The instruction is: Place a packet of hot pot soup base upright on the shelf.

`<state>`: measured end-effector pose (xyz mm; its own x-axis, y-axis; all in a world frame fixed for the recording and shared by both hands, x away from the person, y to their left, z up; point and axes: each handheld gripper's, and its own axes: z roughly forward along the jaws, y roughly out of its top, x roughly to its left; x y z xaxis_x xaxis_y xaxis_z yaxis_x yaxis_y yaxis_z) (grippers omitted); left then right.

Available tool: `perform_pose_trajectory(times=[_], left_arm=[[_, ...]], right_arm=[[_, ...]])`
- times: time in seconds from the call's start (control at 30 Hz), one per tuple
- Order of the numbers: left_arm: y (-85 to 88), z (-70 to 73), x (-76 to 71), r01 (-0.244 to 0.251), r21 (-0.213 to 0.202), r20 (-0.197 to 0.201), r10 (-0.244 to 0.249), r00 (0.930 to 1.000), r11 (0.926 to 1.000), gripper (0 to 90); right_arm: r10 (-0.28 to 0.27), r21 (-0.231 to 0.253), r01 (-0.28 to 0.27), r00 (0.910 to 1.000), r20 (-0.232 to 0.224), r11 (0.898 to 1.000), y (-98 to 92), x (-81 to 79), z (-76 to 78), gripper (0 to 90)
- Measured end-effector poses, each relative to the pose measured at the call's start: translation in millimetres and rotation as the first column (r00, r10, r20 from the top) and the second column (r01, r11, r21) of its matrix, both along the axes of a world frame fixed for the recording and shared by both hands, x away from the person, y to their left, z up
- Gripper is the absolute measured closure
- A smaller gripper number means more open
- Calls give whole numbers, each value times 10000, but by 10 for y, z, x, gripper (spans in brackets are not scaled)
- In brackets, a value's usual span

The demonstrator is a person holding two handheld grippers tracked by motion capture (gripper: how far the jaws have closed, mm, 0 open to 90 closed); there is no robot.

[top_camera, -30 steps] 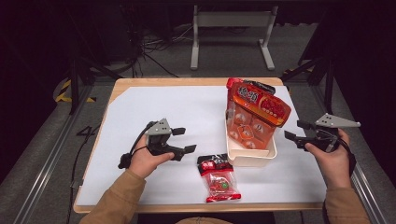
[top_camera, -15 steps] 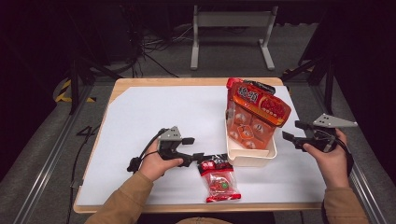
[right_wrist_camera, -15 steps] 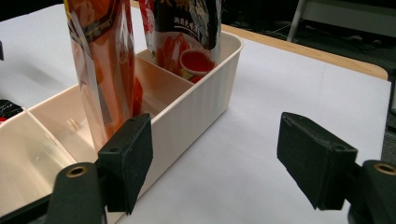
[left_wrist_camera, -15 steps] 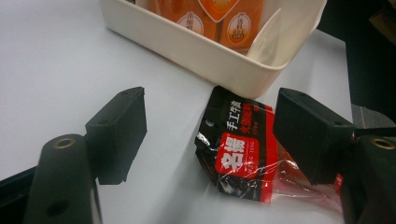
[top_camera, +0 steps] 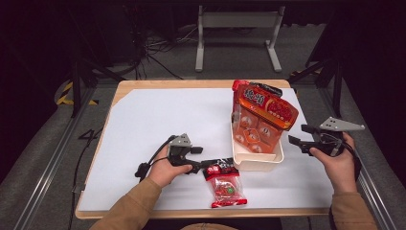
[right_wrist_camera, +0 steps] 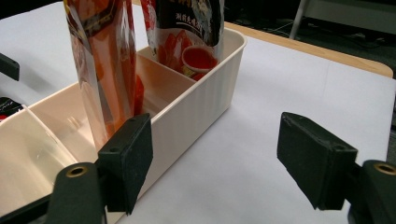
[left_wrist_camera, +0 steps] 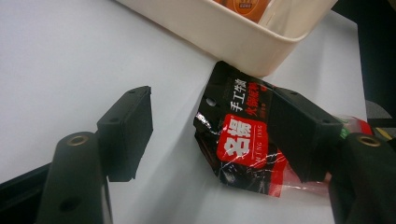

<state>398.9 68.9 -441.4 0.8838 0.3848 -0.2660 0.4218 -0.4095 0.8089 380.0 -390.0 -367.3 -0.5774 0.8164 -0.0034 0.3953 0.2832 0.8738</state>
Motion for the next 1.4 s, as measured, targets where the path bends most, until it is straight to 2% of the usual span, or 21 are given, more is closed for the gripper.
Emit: perform_pose_trajectory(times=[0.13,0.37,0.47,0.73,0.97,1.0,1.2,1.4], left_arm=[[-23,-22,-4,48,68,-86,-48,10000,10000,330],[-68,-78,9,93,461,-315,-79,9995,9989,337],[-80,-106,15,115,553,-545,-85,9985,9984,333],[-119,-141,2,454,805,-871,-384,9955,9957,374],[-127,-149,-3,645,720,-1126,-561,9921,9953,447],[-129,-150,-6,678,738,-1192,-587,9911,9950,485],[-137,-154,-21,482,823,-1091,-391,9933,9954,560],[-140,-157,-27,338,1039,-1066,-227,9940,9940,737]], right_arm=[[17,3,-17,10000,-27,10000,5,1,-2,271],[33,8,-33,10000,-1,10000,7,1,-1,268],[79,-1,-79,10000,-18,10000,11,2,-7,268],[115,1,-115,9999,-20,9999,13,5,-12,269],[150,28,-150,9999,-65,9999,16,10,-21,269],[150,30,-149,9999,-78,9999,19,9,-22,270],[190,66,-189,9998,-100,9998,23,14,-28,270],[181,82,-181,9998,-99,9998,18,14,-30,272]])
